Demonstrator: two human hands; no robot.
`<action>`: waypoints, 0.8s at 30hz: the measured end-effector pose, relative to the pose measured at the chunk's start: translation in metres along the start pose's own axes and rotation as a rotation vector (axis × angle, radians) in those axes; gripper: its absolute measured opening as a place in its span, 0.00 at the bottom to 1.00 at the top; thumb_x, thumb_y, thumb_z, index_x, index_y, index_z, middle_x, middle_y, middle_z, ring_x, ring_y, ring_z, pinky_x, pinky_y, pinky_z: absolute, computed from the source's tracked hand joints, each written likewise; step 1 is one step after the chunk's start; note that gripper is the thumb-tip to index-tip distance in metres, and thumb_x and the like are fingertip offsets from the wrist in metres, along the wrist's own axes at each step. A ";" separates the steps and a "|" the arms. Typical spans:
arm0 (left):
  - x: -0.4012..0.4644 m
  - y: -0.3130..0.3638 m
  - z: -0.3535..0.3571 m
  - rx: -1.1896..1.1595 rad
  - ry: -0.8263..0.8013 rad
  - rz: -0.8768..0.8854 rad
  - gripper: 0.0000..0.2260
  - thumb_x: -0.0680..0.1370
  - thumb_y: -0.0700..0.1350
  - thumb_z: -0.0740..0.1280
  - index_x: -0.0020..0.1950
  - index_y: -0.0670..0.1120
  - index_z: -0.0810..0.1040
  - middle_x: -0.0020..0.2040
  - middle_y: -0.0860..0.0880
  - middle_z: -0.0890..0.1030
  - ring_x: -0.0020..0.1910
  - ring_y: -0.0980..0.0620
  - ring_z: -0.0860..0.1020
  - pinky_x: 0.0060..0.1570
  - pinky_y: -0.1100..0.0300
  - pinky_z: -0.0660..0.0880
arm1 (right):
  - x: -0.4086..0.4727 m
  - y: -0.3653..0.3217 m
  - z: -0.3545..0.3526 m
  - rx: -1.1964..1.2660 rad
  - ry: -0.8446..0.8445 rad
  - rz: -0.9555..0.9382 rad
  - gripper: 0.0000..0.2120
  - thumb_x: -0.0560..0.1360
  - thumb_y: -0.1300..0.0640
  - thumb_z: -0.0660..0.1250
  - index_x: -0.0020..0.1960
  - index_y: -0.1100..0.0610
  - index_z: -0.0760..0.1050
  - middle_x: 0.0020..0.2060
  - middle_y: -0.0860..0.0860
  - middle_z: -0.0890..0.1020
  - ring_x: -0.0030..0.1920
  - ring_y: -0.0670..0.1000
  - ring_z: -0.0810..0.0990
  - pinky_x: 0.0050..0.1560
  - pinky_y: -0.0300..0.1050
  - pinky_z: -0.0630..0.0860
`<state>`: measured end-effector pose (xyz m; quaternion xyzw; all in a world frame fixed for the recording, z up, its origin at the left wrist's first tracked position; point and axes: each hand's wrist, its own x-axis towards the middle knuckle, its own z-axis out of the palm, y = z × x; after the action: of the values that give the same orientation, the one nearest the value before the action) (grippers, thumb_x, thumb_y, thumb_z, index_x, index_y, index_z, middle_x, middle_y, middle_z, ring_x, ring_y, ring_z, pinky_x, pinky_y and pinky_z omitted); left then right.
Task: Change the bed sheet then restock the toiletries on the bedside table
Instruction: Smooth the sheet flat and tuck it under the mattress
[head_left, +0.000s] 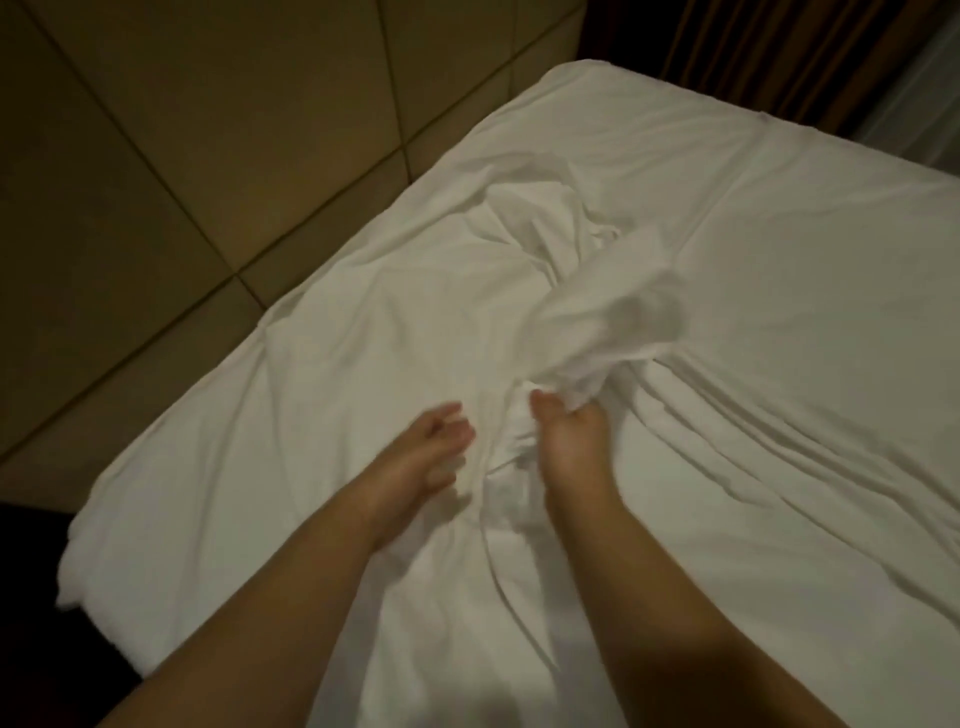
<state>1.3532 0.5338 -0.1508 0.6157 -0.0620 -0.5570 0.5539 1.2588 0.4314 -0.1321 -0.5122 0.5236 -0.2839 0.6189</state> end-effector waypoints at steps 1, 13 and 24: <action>0.006 0.009 -0.013 0.018 0.031 0.001 0.22 0.69 0.49 0.69 0.62 0.52 0.72 0.61 0.53 0.76 0.57 0.54 0.76 0.57 0.57 0.71 | -0.011 0.001 0.024 -0.130 -0.084 -0.055 0.08 0.76 0.61 0.63 0.54 0.59 0.77 0.50 0.55 0.81 0.53 0.55 0.79 0.55 0.45 0.73; -0.013 0.002 -0.158 0.612 0.705 0.010 0.19 0.79 0.49 0.63 0.69 0.46 0.69 0.67 0.45 0.72 0.67 0.46 0.69 0.62 0.52 0.70 | -0.035 0.018 0.128 -0.586 -0.060 -0.198 0.09 0.77 0.64 0.58 0.48 0.63 0.77 0.39 0.52 0.74 0.41 0.51 0.71 0.37 0.37 0.58; -0.022 -0.033 -0.175 0.750 0.953 -0.189 0.34 0.76 0.53 0.67 0.75 0.40 0.55 0.70 0.40 0.64 0.66 0.41 0.68 0.62 0.51 0.71 | 0.005 0.003 0.102 -0.223 0.262 0.303 0.12 0.80 0.61 0.58 0.57 0.65 0.75 0.58 0.71 0.72 0.47 0.54 0.81 0.26 0.34 0.70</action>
<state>1.4592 0.6685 -0.2029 0.9529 0.0557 -0.2072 0.2143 1.3554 0.4621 -0.1443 -0.4517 0.6984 -0.1922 0.5209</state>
